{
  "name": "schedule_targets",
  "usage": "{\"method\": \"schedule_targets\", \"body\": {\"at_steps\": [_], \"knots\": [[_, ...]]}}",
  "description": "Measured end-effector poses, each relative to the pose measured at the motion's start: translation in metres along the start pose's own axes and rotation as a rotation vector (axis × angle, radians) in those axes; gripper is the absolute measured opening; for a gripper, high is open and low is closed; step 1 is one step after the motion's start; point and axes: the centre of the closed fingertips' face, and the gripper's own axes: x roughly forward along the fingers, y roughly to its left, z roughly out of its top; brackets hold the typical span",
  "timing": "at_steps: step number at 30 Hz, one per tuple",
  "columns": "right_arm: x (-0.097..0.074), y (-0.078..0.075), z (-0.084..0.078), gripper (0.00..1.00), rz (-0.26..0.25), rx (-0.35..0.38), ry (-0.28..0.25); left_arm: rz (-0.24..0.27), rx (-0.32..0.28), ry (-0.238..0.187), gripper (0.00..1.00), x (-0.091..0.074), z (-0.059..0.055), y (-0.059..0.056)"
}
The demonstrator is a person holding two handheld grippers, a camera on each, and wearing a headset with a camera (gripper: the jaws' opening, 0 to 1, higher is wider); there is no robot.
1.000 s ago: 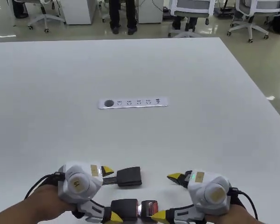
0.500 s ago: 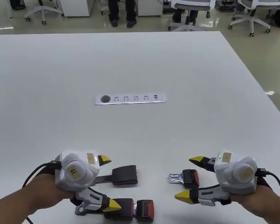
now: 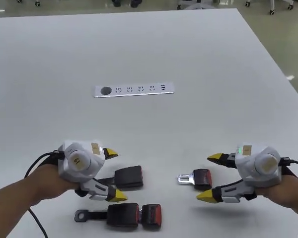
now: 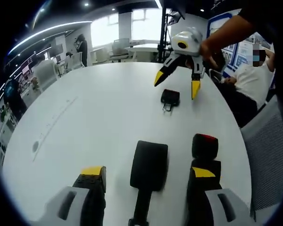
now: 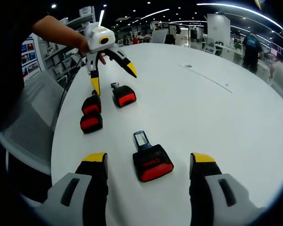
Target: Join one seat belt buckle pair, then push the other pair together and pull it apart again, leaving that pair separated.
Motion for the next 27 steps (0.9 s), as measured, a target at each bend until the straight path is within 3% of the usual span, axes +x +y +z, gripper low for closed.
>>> {"method": "schedule_targets", "body": {"at_steps": [5, 10, 13, 20, 23, 27], "knots": [[0.003, -0.001, -0.007, 0.67, 0.026, -0.015, 0.029, -0.025, 0.006, 0.017, 0.67, 0.012, -0.012, 0.008], [0.005, -0.006, -0.013, 0.6, 0.051, -0.028, 0.049, -0.061, 0.005, 0.021, 0.63, 0.016, -0.012, 0.004], [0.004, -0.002, -0.012, 0.57, 0.072, -0.046, 0.067, -0.084, 0.019, 0.036, 0.59, 0.023, -0.022, 0.005], [0.006, -0.002, -0.013, 0.47, 0.09, -0.083, 0.086, -0.094, 0.056, 0.019, 0.44, 0.024, -0.015, 0.007], [0.005, -0.006, -0.014, 0.39, 0.085, -0.101, 0.101, -0.103, 0.086, 0.024, 0.42, 0.025, -0.015, 0.007], [0.006, -0.007, -0.013, 0.35, 0.087, -0.11, 0.109, -0.131, 0.123, 0.025, 0.38, 0.028, -0.016, 0.003]]}}
